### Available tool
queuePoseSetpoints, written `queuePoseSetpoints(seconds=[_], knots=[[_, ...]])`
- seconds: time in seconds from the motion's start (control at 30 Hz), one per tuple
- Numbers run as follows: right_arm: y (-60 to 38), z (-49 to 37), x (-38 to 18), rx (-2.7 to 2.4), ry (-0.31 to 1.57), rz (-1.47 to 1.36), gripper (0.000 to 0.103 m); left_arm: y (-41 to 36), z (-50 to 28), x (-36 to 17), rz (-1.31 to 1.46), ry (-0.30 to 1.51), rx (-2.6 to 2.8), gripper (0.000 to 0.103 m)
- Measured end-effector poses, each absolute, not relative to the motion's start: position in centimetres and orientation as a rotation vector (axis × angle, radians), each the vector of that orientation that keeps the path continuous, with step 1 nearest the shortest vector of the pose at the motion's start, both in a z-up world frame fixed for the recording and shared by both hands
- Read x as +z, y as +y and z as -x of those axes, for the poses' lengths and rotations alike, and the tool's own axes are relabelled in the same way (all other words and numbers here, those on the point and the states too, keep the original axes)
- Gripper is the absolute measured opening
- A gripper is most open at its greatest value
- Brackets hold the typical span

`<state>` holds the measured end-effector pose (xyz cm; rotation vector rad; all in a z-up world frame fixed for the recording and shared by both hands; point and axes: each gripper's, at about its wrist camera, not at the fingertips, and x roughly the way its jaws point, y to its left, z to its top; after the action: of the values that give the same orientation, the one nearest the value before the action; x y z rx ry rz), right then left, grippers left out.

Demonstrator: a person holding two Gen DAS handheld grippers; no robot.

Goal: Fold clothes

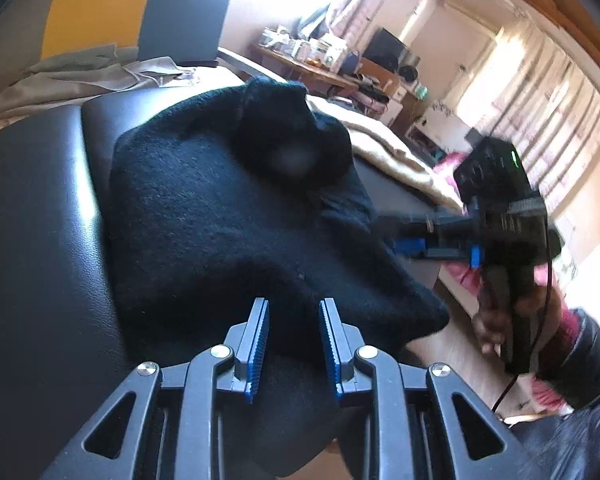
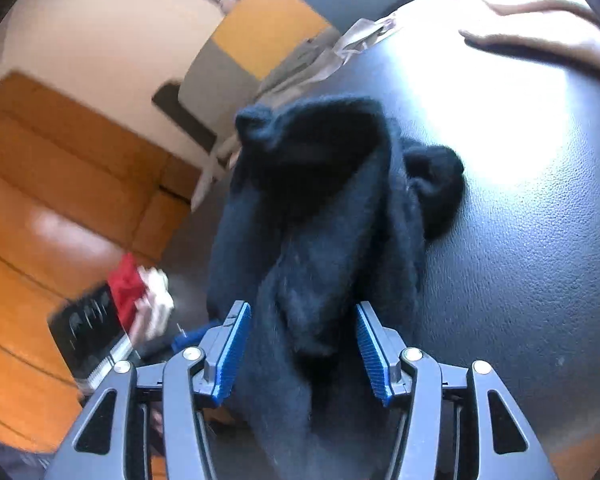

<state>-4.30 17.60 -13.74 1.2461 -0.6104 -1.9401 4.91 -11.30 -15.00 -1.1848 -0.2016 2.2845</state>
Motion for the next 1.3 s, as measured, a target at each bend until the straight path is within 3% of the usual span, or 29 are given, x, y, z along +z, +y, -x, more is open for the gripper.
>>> queuePoseSetpoints(seconds=[0.07, 0.1, 0.13, 0.33, 0.57, 0.7, 0.83, 0.97, 1.13, 1.3], knots=[[17.0, 5.1, -13.8, -1.977, -0.601, -1.234, 0.040, -10.8, -5.0, -15.4, 1.193, -0.152, 2.274, 0.024], [16.6, 5.4, -13.7, -1.997, -0.579, -1.228, 0.014, -10.5, -5.1, -15.5, 1.198, -0.127, 2.268, 0.024], [15.9, 5.6, -13.4, -2.009, -0.545, -1.218, 0.011, -10.3, -5.2, -15.7, 1.202, -0.103, 2.262, 0.024], [15.2, 5.2, -11.4, -2.265, 0.008, -1.191, 0.009, -9.5, -5.9, -17.1, 1.233, -0.002, 2.252, 0.025], [16.6, 6.4, -13.9, -2.300, -0.042, -1.225, 0.009, -9.6, -6.3, -16.8, 1.257, -0.039, 2.232, 0.025], [18.0, 5.4, -11.7, -2.280, -0.135, -1.147, 0.010, -11.3, -5.2, -15.4, 1.232, -0.262, 2.180, 0.025], [17.1, 2.6, -8.2, -2.199, -0.130, -1.022, 0.012, -12.6, -3.8, -13.5, 1.151, -0.301, 2.241, 0.025], [13.8, -1.2, -7.6, -2.051, 0.035, -1.000, 0.012, -13.2, -2.7, -13.2, 1.133, -0.308, 2.291, 0.025], [10.7, -4.0, -12.6, -2.025, 0.420, -1.135, 0.012, -13.4, -3.3, -15.1, 1.201, -0.191, 2.302, 0.026], [13.5, -3.5, -14.7, -2.090, 0.347, -1.178, 0.009, -12.6, -4.9, -17.5, 1.240, -0.056, 2.304, 0.025]])
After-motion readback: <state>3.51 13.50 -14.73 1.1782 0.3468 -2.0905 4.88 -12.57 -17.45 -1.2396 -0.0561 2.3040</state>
